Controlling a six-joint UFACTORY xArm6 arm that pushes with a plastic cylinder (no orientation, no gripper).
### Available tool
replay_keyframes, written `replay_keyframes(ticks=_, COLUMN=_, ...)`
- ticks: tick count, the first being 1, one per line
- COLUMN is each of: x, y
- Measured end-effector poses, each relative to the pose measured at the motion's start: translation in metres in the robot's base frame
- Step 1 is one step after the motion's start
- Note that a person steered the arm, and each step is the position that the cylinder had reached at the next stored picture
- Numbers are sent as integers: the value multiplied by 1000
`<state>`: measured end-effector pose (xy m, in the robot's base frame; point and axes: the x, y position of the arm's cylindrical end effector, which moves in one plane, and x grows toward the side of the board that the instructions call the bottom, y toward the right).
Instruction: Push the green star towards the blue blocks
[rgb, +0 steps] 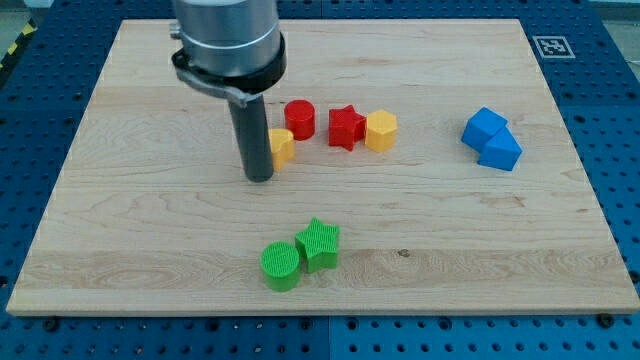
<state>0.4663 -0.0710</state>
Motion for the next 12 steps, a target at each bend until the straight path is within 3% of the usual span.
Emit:
replay_keyframes(ticks=2, x=-26, y=31)
replay_keyframes(ticks=3, x=-19, y=8)
replay_keyframes(ticks=5, x=67, y=-58)
replay_keyframes(ticks=7, x=139, y=-28)
replay_keyframes(ticks=9, x=137, y=6)
replay_keyframes(ticks=12, x=98, y=78)
